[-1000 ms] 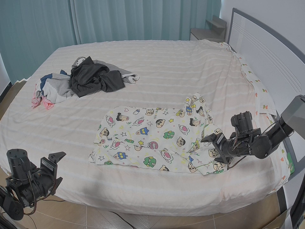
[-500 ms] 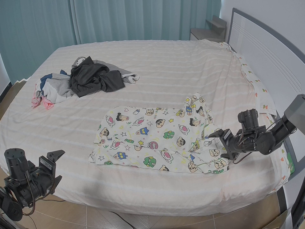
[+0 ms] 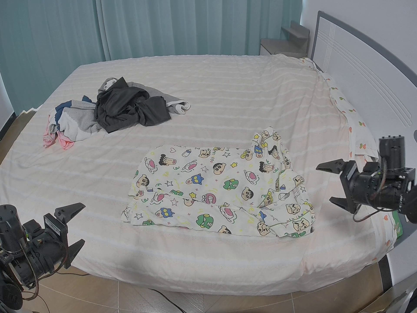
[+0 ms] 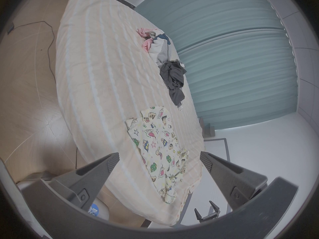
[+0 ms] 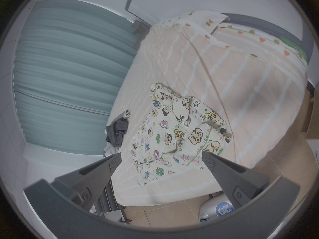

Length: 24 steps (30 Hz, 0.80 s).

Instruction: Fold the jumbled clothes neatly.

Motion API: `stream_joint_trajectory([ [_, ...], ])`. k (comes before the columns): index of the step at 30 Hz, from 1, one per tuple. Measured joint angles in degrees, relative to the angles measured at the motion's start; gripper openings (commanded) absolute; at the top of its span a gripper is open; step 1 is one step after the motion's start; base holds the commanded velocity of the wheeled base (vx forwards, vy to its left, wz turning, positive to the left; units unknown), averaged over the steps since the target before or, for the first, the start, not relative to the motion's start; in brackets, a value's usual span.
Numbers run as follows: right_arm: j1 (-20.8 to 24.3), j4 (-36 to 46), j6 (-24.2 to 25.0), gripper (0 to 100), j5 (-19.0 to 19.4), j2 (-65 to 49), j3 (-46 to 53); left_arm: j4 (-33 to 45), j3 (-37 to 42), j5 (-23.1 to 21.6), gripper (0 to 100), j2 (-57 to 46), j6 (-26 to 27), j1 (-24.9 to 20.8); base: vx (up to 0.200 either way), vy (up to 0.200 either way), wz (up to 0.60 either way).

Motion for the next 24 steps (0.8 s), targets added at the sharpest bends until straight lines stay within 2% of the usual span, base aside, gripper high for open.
stream_joint_trajectory([
  [7, 0.02, 0.24, -0.27, 100, -0.40, -15.52, 9.87, 3.15, 0.00, -2.77, 100, -4.96, 0.27, -0.04, 0.000, 0.000, 0.00],
  [14, 0.07, 0.44, -0.39, 100, -1.69, -23.08, 14.17, 5.07, -0.02, -3.64, 100, -7.56, 0.38, -0.15, 0.000, 0.000, 0.00],
  [24, 0.41, 0.72, -1.15, 100, -2.13, -27.55, 16.46, 5.23, -0.02, -3.69, 100, -8.45, 0.82, -0.28, 0.200, 0.000, 0.00],
])
